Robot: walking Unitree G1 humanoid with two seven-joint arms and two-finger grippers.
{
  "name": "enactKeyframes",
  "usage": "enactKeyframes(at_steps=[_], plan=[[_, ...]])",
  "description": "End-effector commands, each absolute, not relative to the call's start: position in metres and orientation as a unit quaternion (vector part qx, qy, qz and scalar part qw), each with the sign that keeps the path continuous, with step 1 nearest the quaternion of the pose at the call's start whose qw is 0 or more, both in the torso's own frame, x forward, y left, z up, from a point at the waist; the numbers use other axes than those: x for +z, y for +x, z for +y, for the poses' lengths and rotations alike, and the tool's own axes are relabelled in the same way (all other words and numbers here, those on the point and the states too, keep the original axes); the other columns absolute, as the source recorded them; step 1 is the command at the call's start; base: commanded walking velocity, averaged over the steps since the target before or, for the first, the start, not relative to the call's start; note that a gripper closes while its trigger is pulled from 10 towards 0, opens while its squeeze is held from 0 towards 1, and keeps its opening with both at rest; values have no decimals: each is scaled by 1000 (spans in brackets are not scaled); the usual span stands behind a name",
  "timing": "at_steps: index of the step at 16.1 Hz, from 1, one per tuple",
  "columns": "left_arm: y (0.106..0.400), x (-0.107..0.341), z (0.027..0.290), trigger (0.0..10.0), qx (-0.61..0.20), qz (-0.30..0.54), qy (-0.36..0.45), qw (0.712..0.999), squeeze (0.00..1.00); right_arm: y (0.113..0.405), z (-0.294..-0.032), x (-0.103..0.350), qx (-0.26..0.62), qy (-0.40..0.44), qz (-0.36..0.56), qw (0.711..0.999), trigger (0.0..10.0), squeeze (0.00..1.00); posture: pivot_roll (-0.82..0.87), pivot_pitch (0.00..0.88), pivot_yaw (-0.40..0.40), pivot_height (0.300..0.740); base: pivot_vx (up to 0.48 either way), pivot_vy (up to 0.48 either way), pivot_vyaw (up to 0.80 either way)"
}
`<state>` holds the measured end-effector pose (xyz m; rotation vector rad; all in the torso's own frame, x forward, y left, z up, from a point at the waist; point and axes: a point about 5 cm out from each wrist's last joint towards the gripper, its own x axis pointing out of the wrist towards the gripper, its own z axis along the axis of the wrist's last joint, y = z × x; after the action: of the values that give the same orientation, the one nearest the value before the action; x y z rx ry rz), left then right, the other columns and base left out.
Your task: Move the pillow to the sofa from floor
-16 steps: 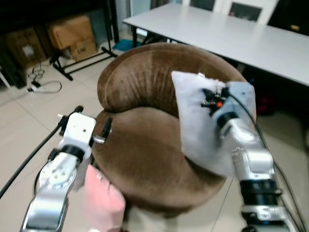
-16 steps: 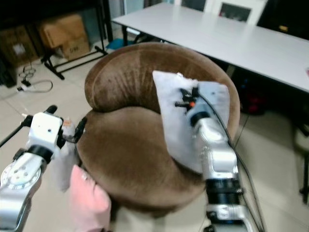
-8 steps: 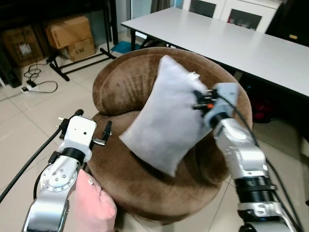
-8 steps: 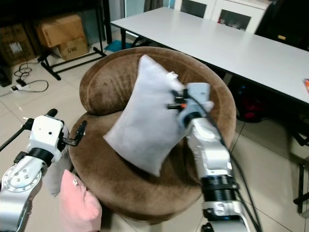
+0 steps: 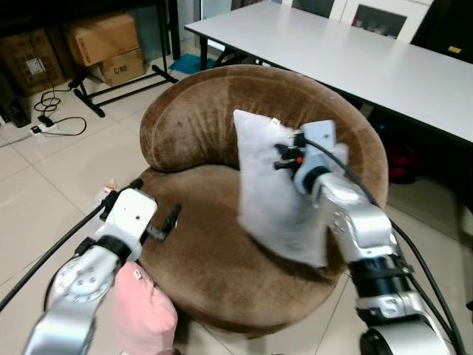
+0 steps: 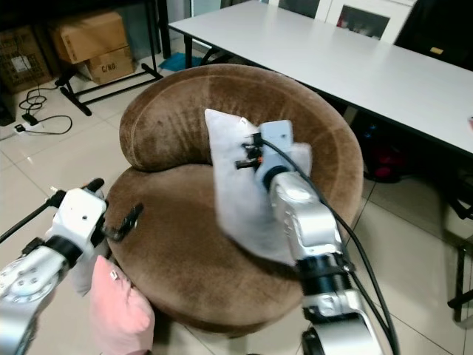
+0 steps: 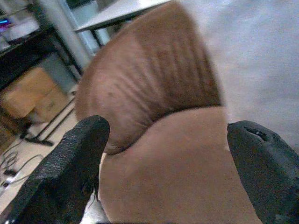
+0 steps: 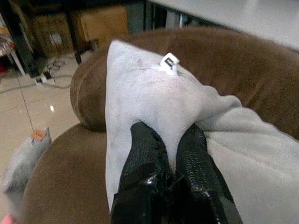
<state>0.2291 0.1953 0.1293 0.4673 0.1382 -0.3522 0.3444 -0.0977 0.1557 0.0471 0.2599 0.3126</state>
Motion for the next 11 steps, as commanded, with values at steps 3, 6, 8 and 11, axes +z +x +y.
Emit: enactKeyframes(at_steps=[3,6,8,11], plan=[[222,129,191,10000,-216,81,232,945,0,356,-83,175,161,57,122,978,10000,0,-62,0,-102,740,0,0,0],[209,125,190,10000,-244,107,229,936,0,366,-66,178,155,130,160,966,10000,0,-70,0,-119,740,0,0,0],[199,123,186,10000,-258,124,219,933,0,371,-51,176,149,139,182,962,10000,0,-74,0,-127,740,0,0,0],[190,127,184,10000,-267,129,216,930,0,381,-45,175,112,164,199,960,10000,0,-66,0,-133,740,0,0,0]])
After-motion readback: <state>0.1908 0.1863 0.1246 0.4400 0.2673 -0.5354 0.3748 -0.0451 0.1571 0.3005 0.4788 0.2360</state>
